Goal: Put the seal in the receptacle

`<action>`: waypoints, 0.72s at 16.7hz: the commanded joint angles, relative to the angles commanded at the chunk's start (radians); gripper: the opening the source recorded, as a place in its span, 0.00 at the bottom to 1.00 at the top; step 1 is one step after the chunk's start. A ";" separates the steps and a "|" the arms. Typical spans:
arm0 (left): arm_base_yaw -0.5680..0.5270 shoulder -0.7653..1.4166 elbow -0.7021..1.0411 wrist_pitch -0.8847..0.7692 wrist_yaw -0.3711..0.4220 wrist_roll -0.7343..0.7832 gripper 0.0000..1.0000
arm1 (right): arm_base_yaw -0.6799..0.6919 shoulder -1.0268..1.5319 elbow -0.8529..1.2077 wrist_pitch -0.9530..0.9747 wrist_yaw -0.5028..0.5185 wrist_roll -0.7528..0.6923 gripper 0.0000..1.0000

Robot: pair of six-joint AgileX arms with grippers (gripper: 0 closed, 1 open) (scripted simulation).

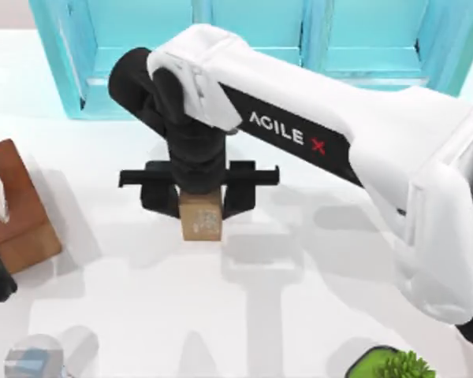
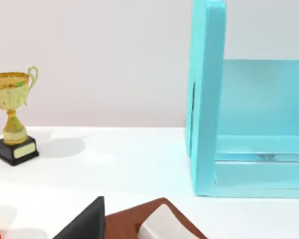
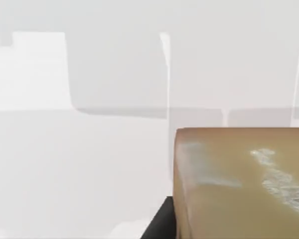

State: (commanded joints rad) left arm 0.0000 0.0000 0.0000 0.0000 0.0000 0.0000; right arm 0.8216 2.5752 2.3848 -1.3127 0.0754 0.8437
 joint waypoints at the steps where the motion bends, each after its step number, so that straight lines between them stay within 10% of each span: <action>1: 0.000 0.000 0.000 0.000 0.000 0.000 1.00 | 0.000 0.013 0.063 -0.044 0.000 0.001 0.00; 12: 0.000 0.000 0.000 0.000 0.000 0.000 1.00 | -0.004 0.111 0.516 -0.401 0.003 -0.005 0.00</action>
State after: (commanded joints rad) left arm 0.0000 0.0000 0.0000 0.0000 0.0000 0.0000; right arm 0.8176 2.6858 2.9003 -1.7134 0.0784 0.8387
